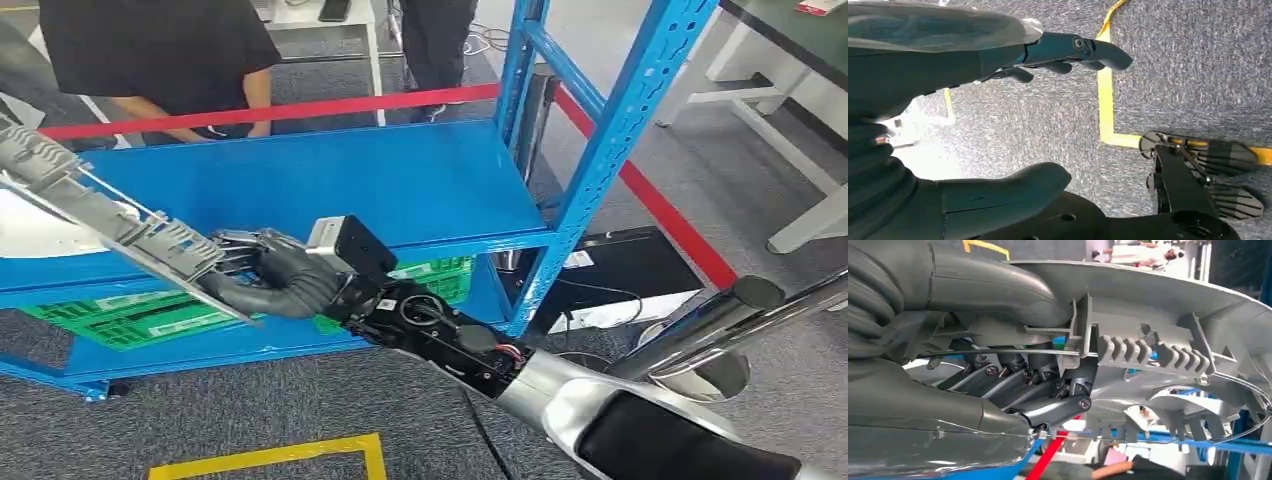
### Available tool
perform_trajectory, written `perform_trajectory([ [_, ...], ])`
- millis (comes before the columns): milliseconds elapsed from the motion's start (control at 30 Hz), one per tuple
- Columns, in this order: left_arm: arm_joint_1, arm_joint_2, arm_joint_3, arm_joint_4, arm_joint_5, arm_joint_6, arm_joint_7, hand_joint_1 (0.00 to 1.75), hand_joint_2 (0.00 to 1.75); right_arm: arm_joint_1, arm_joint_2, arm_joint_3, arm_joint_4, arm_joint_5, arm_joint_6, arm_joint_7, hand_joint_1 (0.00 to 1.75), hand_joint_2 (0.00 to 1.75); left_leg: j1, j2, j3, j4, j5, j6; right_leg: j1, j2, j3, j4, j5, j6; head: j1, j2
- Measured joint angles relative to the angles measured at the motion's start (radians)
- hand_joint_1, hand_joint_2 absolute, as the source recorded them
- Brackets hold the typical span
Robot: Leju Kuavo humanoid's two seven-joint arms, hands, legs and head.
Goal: Take the parts from the cabinet and place them on the table.
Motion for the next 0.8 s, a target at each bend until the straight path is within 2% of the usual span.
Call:
perform_trajectory([
  [267, 0.002, 0.000, 0.000, 0.000, 0.005, 0.000, -0.003, 0.00, 1.75, 0.010, 0.025, 0.049, -0.016, 0.013, 0.018, -0.048, 1.75, 1.75, -0.001, 0.000, 0.000, 0.001, 0.000, 0.000, 0.000, 0.000, 0.000, -0.001, 0.000, 0.001, 0.000, 0.000],
  [500, 0.002, 0.004, 0.000, 0.000, 0.005, 0.001, -0.003, 0.00, 1.75, 0.013, 0.030, 0.075, -0.017, 0.020, 0.022, -0.053, 1.75, 1.75, -0.002, 0.000, -0.001, 0.004, -0.001, 0.001, -0.002, 0.000, 0.001, -0.001, 0.001, 0.004, 0.000, 0.000],
  [600, 0.002, 0.006, 0.000, 0.000, 0.005, 0.001, -0.003, 0.00, 1.75, 0.013, 0.030, 0.083, -0.018, 0.024, 0.018, -0.053, 1.75, 1.75, -0.004, 0.000, -0.002, 0.005, -0.001, 0.006, -0.004, 0.000, 0.001, -0.002, 0.003, 0.008, 0.000, 0.000],
  [633, 0.001, 0.005, -0.001, 0.000, 0.005, 0.001, -0.003, 0.00, 1.75, 0.013, 0.031, 0.087, -0.024, 0.025, 0.018, -0.053, 1.75, 1.75, 0.002, 0.000, 0.000, -0.002, 0.002, 0.010, -0.001, -0.001, 0.001, 0.000, 0.001, 0.011, -0.001, 0.000],
  [667, 0.001, 0.003, -0.002, 0.000, 0.005, 0.001, -0.003, 0.00, 1.75, 0.014, 0.030, 0.089, -0.029, 0.026, 0.017, -0.053, 1.75, 1.75, 0.009, 0.000, 0.008, -0.009, 0.005, 0.013, -0.001, 0.000, -0.002, 0.007, -0.007, 0.017, -0.001, 0.000],
  [700, 0.000, 0.006, -0.002, 0.000, 0.005, 0.001, -0.002, 0.00, 1.75, 0.012, 0.030, 0.092, -0.032, 0.026, 0.018, -0.052, 1.75, 1.75, 0.010, -0.001, 0.012, -0.013, 0.006, 0.014, -0.001, 0.001, -0.012, 0.038, -0.029, 0.025, 0.002, 0.000],
  [767, 0.000, 0.007, -0.005, 0.000, 0.007, 0.001, -0.001, 0.00, 1.75, 0.011, 0.030, 0.098, -0.037, 0.026, 0.018, -0.053, 1.75, 1.75, 0.012, -0.005, 0.012, -0.013, 0.006, 0.014, -0.013, 0.000, -0.088, 0.205, -0.115, 0.034, 0.004, 0.000],
  [800, 0.000, 0.007, -0.005, 0.000, 0.007, 0.001, -0.001, 0.00, 1.75, 0.014, 0.030, 0.100, -0.037, 0.026, 0.019, -0.052, 1.75, 1.75, 0.012, -0.008, 0.012, -0.013, 0.005, 0.014, -0.019, -0.001, -0.126, 0.284, -0.143, 0.036, 0.004, 0.000],
])
